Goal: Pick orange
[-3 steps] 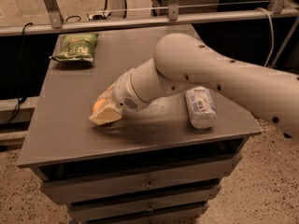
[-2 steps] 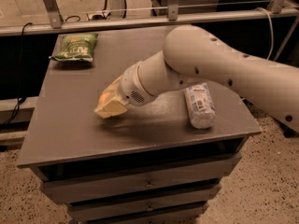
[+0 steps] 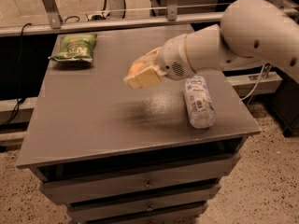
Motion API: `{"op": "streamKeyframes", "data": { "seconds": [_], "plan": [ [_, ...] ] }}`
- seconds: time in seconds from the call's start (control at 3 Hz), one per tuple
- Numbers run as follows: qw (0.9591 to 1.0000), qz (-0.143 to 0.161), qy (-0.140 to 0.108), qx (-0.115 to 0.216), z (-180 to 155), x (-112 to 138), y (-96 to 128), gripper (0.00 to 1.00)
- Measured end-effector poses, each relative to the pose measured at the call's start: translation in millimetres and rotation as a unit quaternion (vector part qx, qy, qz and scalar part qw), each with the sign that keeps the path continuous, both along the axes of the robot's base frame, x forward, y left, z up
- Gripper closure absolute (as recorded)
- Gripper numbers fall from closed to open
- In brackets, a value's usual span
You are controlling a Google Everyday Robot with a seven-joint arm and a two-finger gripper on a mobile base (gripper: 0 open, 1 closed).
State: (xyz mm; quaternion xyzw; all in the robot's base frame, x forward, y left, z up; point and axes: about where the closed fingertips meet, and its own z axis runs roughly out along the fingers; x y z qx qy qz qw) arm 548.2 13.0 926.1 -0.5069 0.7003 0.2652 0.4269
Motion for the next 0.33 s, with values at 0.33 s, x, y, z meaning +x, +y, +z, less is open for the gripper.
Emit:
{"op": "streamKeyframes", "data": {
  "seconds": [0.33],
  "plan": [
    [1.0, -0.005, -0.002, 0.007, 7.1, 1.1, -4.5, 1.0]
  ]
}}
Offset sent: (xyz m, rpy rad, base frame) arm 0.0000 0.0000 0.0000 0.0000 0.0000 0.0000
